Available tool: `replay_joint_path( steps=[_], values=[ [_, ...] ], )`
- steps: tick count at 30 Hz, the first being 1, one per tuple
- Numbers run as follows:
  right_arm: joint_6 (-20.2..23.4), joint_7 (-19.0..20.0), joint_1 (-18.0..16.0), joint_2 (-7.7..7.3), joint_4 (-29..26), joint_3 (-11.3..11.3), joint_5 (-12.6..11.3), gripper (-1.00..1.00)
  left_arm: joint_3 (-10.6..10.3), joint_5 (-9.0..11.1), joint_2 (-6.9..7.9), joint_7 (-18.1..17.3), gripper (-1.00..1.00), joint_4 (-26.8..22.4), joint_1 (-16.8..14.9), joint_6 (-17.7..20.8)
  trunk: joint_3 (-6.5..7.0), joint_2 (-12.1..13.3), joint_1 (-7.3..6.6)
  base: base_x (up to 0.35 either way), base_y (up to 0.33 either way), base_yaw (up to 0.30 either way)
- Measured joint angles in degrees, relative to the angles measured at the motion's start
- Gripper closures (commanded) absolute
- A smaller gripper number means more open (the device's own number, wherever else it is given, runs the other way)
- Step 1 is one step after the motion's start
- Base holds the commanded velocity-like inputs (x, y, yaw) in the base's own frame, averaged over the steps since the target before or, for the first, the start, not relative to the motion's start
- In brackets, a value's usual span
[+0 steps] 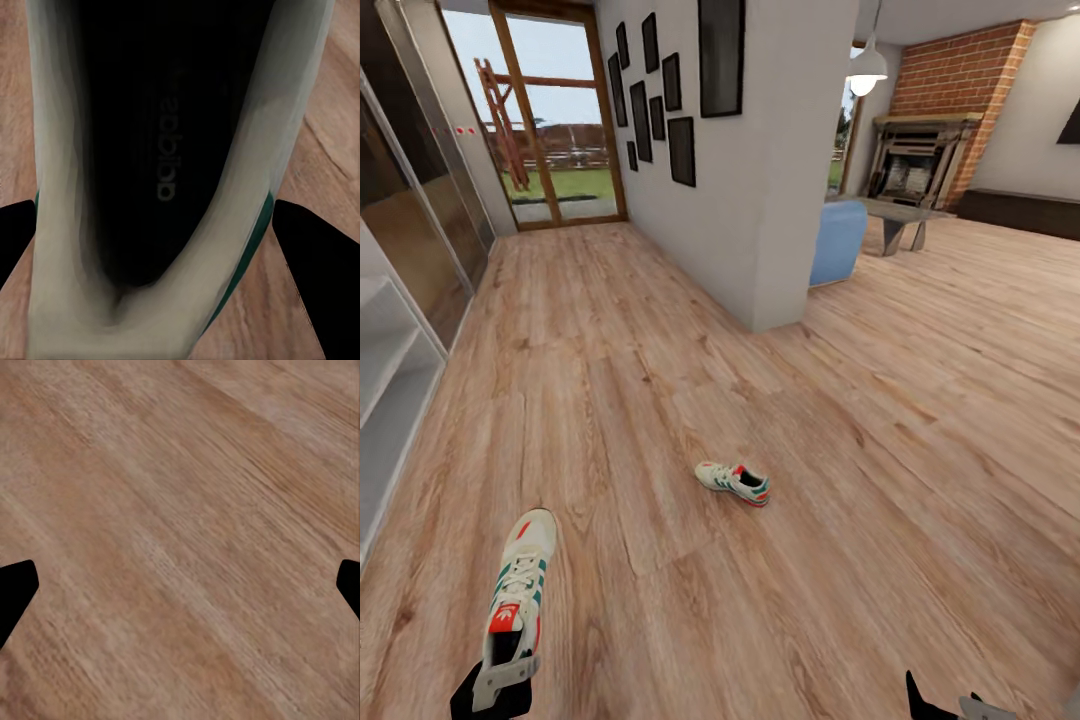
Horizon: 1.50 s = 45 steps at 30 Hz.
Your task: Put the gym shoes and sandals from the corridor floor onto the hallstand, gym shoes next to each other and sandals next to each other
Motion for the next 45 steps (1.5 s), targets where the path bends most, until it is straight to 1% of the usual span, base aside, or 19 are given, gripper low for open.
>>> replay_joint_path(
  steps=[18, 30, 38, 45],
  values=[
    [0.0, 0.0, 0.0, 0.03, 0.0, 0.0, 0.0, -1.00, 0.0, 0.0, 0.00, 0.0, 1.00, 0.0, 0.0, 0.0, 0.64, 0.0, 0.00, 0.281, -0.211, 0.276],
    [0.0, 0.0, 0.0, 0.04, 0.0, 0.0, 0.0, -1.00, 0.0, 0.0, -0.07, 0.0, 1.00, 0.0, 0.0, -0.1, 0.67, 0.0, 0.00, 0.272, -0.212, 0.279],
    [0.0, 0.0, 0.0, 0.04, 0.0, 0.0, 0.0, -1.00, 0.0, 0.0, -0.05, 0.0, 1.00, 0.0, 0.0, -0.1, 0.67, 0.0, 0.03, 0.075, -0.154, 0.279],
    [0.0, -0.1, 0.0, 0.04, 0.0, 0.0, 0.0, -1.00, 0.0, 0.0, -0.05, 0.0, 1.00, 0.0, 0.0, -0.1, 0.67, 0.0, 0.03, 0.003, -0.248, 0.279]
  ],
)
